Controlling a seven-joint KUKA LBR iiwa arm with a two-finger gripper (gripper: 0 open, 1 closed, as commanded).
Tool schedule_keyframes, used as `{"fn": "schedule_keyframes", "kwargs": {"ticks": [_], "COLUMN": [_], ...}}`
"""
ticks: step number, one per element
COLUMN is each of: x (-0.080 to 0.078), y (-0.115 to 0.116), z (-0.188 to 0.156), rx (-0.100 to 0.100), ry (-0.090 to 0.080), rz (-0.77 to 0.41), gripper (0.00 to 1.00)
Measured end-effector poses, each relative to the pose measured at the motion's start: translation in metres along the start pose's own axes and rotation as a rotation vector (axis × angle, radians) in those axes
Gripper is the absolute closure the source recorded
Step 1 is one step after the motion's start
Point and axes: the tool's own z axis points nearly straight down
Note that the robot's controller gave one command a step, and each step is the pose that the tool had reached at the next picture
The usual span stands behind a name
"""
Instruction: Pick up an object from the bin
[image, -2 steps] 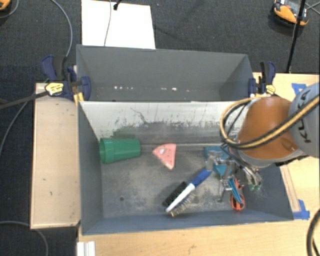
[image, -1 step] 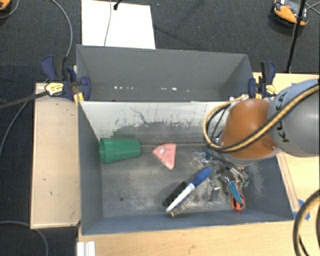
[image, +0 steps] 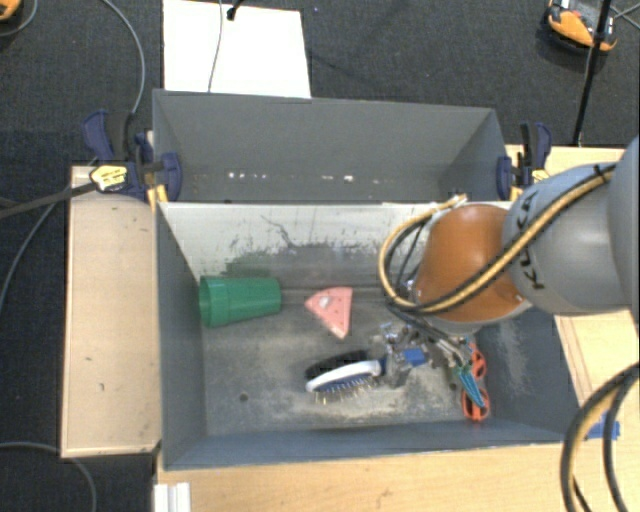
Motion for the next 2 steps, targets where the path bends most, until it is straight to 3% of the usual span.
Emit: {"fn": "schedule_keyframes", "kwargs": {"ticks": [1,2], "x": [0.000,-0.014], "y": [0.000,-0.008], "z": [0.000,-0.140], "rx": [0.000,0.000], "ry": [0.000,-0.003], "rz": [0.000,-0.053], "gripper": [1.00,1.00]}}
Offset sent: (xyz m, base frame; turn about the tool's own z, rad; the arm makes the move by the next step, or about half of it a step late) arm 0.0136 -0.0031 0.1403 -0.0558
